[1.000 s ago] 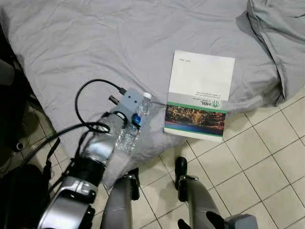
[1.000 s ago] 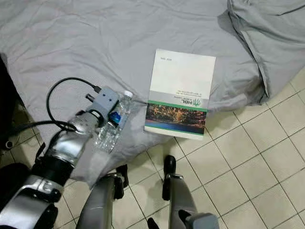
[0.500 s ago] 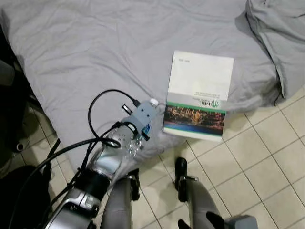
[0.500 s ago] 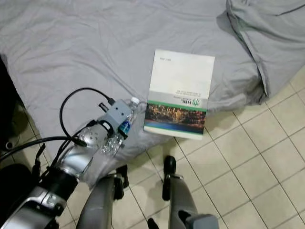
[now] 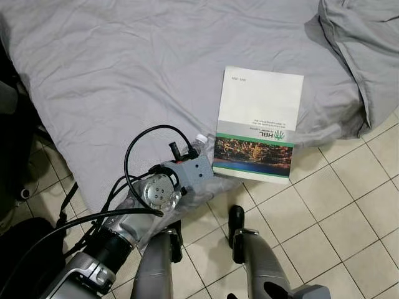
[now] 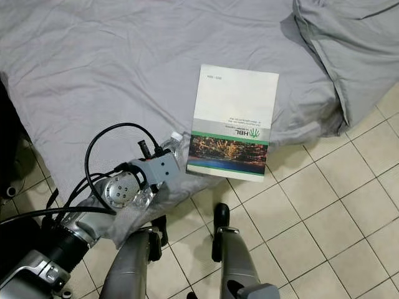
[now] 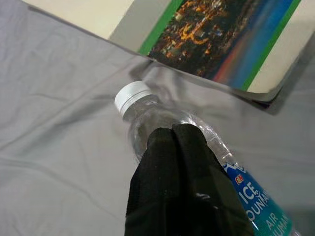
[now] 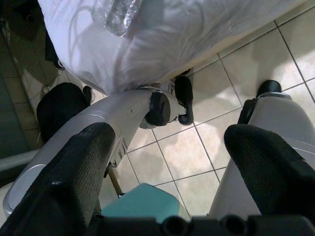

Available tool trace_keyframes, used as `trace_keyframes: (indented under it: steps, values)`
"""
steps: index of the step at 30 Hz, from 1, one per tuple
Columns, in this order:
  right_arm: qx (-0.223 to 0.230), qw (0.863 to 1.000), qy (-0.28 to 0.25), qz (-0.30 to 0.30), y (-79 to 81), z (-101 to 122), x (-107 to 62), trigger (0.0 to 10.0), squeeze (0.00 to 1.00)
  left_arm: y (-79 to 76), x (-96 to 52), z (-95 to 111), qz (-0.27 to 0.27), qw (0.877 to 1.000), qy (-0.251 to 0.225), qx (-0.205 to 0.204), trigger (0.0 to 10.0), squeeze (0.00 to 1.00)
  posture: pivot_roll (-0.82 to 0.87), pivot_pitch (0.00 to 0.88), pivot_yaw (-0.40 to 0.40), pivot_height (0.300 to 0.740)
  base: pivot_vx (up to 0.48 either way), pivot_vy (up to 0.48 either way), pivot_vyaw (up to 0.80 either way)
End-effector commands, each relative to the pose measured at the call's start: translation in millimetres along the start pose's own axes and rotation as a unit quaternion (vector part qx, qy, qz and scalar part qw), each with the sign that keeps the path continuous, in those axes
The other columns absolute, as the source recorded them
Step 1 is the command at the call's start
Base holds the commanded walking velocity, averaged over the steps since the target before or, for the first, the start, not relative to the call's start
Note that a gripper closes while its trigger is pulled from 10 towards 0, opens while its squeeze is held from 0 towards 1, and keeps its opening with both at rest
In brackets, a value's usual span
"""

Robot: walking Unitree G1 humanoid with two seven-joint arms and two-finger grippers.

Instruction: Clean up the room

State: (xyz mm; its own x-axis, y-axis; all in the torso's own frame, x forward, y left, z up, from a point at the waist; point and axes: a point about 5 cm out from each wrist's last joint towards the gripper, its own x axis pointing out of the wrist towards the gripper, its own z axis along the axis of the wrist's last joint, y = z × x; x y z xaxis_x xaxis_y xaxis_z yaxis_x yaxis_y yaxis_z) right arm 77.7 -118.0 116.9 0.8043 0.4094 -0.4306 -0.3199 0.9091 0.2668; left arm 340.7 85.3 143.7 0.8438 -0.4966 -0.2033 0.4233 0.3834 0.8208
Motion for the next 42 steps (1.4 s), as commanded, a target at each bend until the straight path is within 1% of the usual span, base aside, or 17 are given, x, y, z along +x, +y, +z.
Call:
trace_keyframes:
  steps: [1, 2, 3, 5, 6, 10, 14, 16, 17, 18, 19, 23, 25, 31, 35, 38, 42]
  values:
    - [0.019, 0.999, 0.040, -0.001, 3.0, -15, -4.1, 10.0, 0.00, -24.1, -6.1, -22, -0.036, 0.999, 0.040, -0.009, 1.7, 0.00, -0.13, 0.804, 0.131, 0.740, 0.000, 0.000, 0.00]
    - [0.019, 0.999, 0.041, -0.001, 2.8, -15, -4.3, 10.0, 0.00, -23.4, -6.2, -22, -0.035, 0.999, 0.040, -0.008, 1.7, 0.00, -0.13, 0.804, 0.131, 0.740, 0.000, 0.000, 0.00]
    - [0.019, 0.999, 0.041, -0.002, 2.7, -15, -4.7, 10.0, 0.00, -18.5, -6.1, -22, -0.023, 0.999, 0.039, -0.004, 0.0, 0.00, -0.13, 0.807, 0.133, 0.740, 0.000, 0.000, 0.00]
    - [0.019, 0.999, 0.041, -0.002, 2.7, -15, -4.7, 10.0, 0.00, -18.5, -6.1, -22, -0.023, 0.999, 0.039, -0.004, 0.0, 0.00, -0.13, 0.807, 0.133, 0.740, 0.000, 0.000, 0.00]
    - [0.019, 0.999, 0.042, -0.002, 3.0, -16, -5.5, 10.0, 0.00, -4.2, -6.9, -22, 0.012, 0.999, 0.036, 0.006, 0.0, 0.00, -0.13, 0.810, 0.135, 0.740, 0.000, 0.000, 0.00]
    - [0.019, 0.999, 0.042, -0.002, 3.5, -16, -5.6, 10.0, 0.00, 10.2, -7.4, -21, 0.045, 0.998, 0.031, 0.017, 0.0, 0.00, -0.13, 0.816, 0.137, 0.740, 0.000, 0.000, 0.00]
    - [0.021, 0.999, 0.044, -0.001, 4.1, -16, -5.3, 10.0, 0.00, 37.2, -10.2, -13, 0.114, 0.989, 0.003, 0.093, 0.0, 0.00, -0.13, 0.820, 0.139, 0.740, 0.000, 0.000, 0.00]
    - [0.021, 0.999, 0.044, -0.001, 4.4, -17, -5.4, 10.0, 0.00, 47.8, -11.5, -12, 0.138, 0.987, 0.004, 0.087, 0.0, 0.00, -0.12, 0.820, 0.141, 0.740, 0.000, 0.000, 0.00]
    - [0.022, 0.999, 0.044, -0.001, 4.6, -17, -5.5, 10.0, 0.00, 50.5, -11.8, -12, 0.142, 0.987, 0.007, 0.071, 6.2, 0.00, -0.12, 0.820, 0.141, 0.740, 0.000, 0.000, 0.00]
    - [0.022, 0.999, 0.044, -0.001, 4.7, -17, -5.6, 10.0, 0.00, 53.8, -12.7, -11, 0.150, 0.987, 0.007, 0.053, 10.0, 0.00, -0.12, 0.820, 0.141, 0.740, 0.000, 0.000, 0.00]
    - [0.022, 0.999, 0.044, -0.001, 4.5, -17, -5.5, 10.0, 0.00, 56.8, -13.3, -11, 0.155, 0.987, 0.006, 0.030, 10.0, 0.99, -0.12, 0.817, 0.141, 0.740, 0.000, 0.000, 0.00]
    - [0.021, 0.999, 0.044, -0.003, 2.7, -17, -6.4, 10.0, 0.00, 61.8, -17.6, -3, 0.122, 0.985, -0.004, -0.125, 10.0, 1.00, -0.12, 0.817, 0.138, 0.740, 0.000, 0.000, 0.00]
    - [0.020, 0.999, 0.045, -0.003, 2.5, -17, -7.1, 10.0, 0.00, 63.1, -22.4, 0, 0.112, 0.983, -0.005, -0.147, 10.0, 1.00, -0.12, 0.817, 0.137, 0.740, 0.000, 0.000, 0.00]
    - [0.021, 0.999, 0.046, -0.003, 2.3, -17, -7.4, 10.0, 0.00, 64.7, -35.0, 5, 0.075, 0.987, -0.013, -0.140, 10.0, 1.00, -0.11, 0.818, 0.137, 0.740, 0.000, 0.000, 0.00]
    - [0.022, 0.999, 0.048, -0.001, 2.0, -18, -6.0, 10.0, 0.00, 50.9, -48.7, -2, -0.001, 0.993, -0.002, -0.114, 10.0, 1.00, -0.10, 0.814, 0.139, 0.740, 0.000, 0.000, 0.00]
    - [0.021, 0.999, 0.047, 0.006, 2.9, -19, -2.9, 10.0, 0.00, 28.9, -54.1, -21, -0.062, 0.993, 0.035, -0.097, 10.0, 1.00, -0.10, 0.812, 0.133, 0.740, 0.000, 0.000, 0.00]
    - [0.020, 0.999, 0.047, 0.007, 2.0, -18, -2.6, 10.0, 0.00, 23.8, -53.7, -23, -0.072, 0.991, 0.041, -0.106, 10.0, 1.00, -0.10, 0.812, 0.125, 0.740, 0.000, 0.000, 0.00]
